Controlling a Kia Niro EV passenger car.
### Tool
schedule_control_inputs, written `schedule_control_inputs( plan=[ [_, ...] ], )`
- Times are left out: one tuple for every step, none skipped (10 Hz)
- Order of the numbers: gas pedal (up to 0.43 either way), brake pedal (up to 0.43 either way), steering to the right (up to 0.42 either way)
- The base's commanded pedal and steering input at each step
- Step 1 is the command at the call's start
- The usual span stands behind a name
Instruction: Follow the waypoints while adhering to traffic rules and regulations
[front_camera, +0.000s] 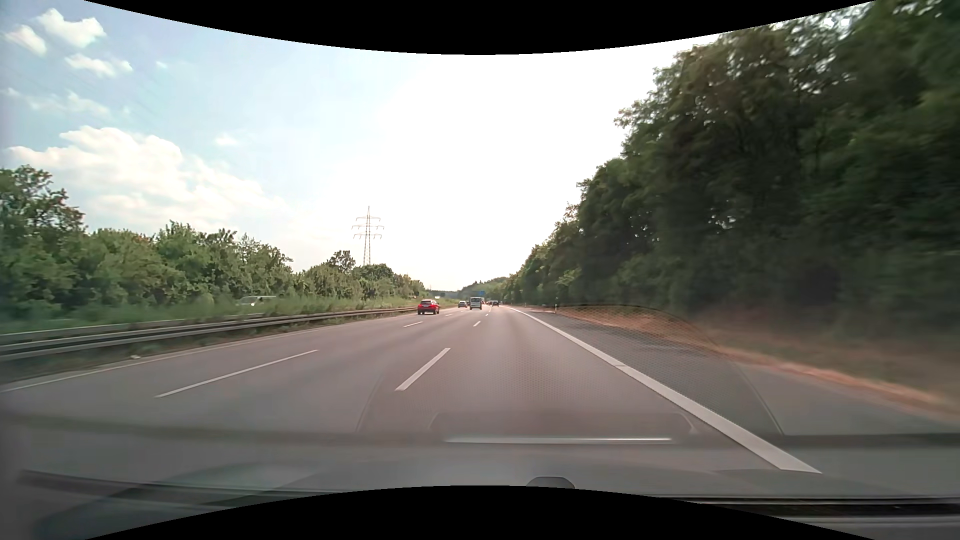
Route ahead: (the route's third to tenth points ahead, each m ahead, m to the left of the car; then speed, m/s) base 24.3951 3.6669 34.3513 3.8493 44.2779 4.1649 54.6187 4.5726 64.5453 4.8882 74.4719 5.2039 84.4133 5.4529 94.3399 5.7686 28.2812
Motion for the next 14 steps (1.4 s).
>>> schedule_control_inputs(
  plan=[
    [0.197, 0.000, -0.006],
    [0.197, 0.000, -0.006],
    [0.197, 0.000, -0.006],
    [0.197, 0.000, -0.006],
    [0.197, 0.000, -0.006],
    [0.197, 0.000, -0.006],
    [0.197, 0.000, -0.006],
    [0.197, 0.000, -0.006],
    [0.197, 0.000, -0.006],
    [0.197, 0.000, -0.006],
    [0.197, 0.000, -0.007],
    [0.197, 0.000, -0.007],
    [0.197, 0.000, -0.007],
    [0.197, 0.000, -0.007]
  ],
)
